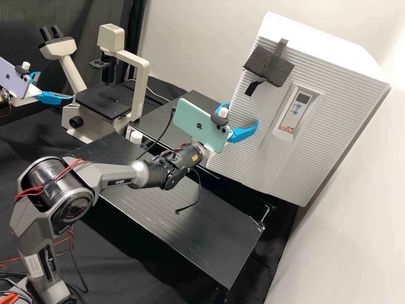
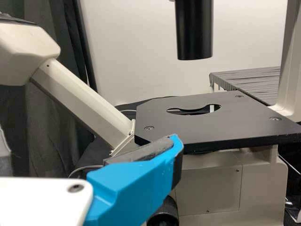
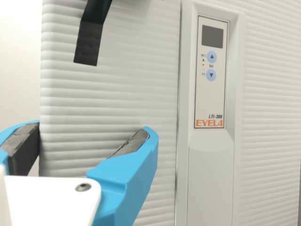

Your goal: Open the incubator door.

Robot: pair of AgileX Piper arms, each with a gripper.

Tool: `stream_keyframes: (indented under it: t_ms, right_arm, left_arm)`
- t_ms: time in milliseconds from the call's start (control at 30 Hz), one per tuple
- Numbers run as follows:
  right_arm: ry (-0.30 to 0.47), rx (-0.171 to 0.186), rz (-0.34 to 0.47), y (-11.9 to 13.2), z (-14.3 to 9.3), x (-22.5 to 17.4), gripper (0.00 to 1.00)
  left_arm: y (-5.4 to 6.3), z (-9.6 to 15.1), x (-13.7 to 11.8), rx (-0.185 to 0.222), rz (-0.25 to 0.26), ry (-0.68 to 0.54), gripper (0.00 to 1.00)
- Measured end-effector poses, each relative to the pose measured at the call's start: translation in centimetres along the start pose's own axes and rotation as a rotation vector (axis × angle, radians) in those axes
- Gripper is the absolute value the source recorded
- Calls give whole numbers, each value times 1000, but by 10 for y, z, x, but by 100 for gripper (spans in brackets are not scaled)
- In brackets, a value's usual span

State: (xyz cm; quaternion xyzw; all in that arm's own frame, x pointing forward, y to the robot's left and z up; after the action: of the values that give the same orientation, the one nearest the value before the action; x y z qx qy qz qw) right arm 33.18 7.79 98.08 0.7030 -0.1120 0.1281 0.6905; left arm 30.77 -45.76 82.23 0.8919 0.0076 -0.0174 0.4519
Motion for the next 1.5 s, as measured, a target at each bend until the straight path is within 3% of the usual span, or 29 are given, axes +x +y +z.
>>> stream_keyframes:
  t_ms: [400, 700, 733, 967, 1133, 1200, 1500]
  right_arm:
    - [43, -9, 1, 16, 11, -13, 0]
    - [59, -9, 22, 42, 20, -56, 0]
    - [54, -6, 28, 45, 21, -62, 100]
    - [-7, -27, 89, 60, 22, -94, 100]
    - [-75, -66, 171, 67, 21, -113, 100]
    - [-105, -98, 197, 70, 20, -119, 100]
    - [-270, -126, 334, 84, 22, -141, 100]
  left_arm:
    - [0, 0, 0, 0, 0, 0, 100]
    - [0, 0, 0, 0, 0, 0, 100]
    - [0, 0, 0, 0, 0, 0, 100]
    - [0, 0, 0, 0, 0, 0, 100]
    - [0, 0, 0, 0, 0, 0, 100]
    - [0, 0, 0, 0, 0, 0, 100]
    - [0, 0, 0, 0, 0, 0, 100]
